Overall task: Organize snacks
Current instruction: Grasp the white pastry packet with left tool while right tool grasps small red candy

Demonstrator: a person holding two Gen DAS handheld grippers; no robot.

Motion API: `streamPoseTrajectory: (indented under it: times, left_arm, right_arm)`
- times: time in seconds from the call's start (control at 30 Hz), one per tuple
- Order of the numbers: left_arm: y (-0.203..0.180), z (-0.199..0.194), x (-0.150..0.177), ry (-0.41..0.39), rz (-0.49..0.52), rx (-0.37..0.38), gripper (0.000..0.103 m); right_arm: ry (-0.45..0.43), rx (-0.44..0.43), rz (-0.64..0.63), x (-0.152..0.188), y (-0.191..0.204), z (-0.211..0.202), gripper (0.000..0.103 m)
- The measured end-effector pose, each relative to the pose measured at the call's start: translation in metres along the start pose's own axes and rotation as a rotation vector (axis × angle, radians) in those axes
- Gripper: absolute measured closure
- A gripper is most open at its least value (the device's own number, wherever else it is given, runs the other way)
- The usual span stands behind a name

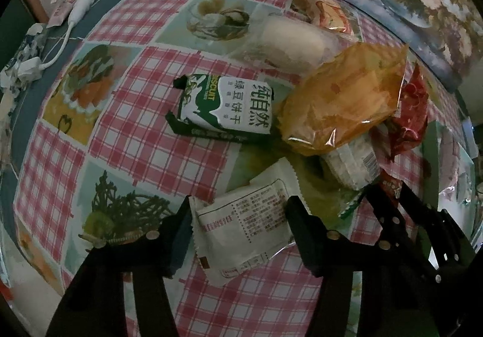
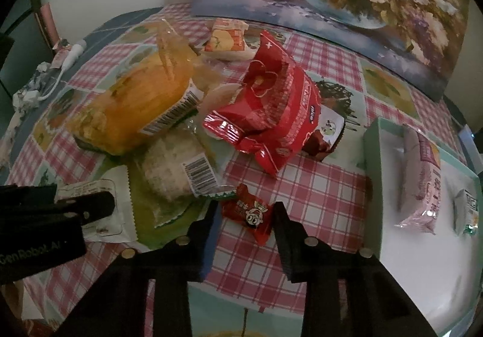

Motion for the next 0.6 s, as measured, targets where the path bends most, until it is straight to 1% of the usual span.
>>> streamPoseTrajectory:
  times: [0.13, 0.33, 0.5, 0.57, 0.6]
  left_arm:
    - [0.002, 0.004, -0.003, 0.002, -0.013, 0.009, 0.041]
    - [0.006, 0.008, -0.004, 0.0, -0.005, -0.004, 0.038]
    - [0.009, 0.011, -0.004, 0.0, -0.011, -0.016, 0.032]
    - [0.006, 0.013, -0.001, 0.008, 0.007, -0.01, 0.025]
    - [0.004, 0.013, 0.001, 0.01, 0.016, -0.01, 0.025]
  right_arm:
    - [0.007, 0.015, 0.026, 0.002, -0.01, 0.0, 0.069]
    - [0.016, 0.014, 0.04, 0.004, -0.015, 0.0, 0.069]
    - [0.028, 0.018, 0.044, 0.01, -0.017, -0.004, 0.069]
    - [0.033, 0.017, 0.048, 0.013, -0.019, -0.006, 0.069]
    - [0.036, 0.018, 0.051, 0.014, -0.02, -0.006, 0.069]
Point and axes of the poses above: each gripper's, at about its wrist camera, not at the fingertips, and z roughly the way its jaws point, y to its left, x to its underside, the point moved 8 cm from there along z, roughly the way its jaws point, and after that the axes turned 8 degrees about -y, right-handed, at the moved point
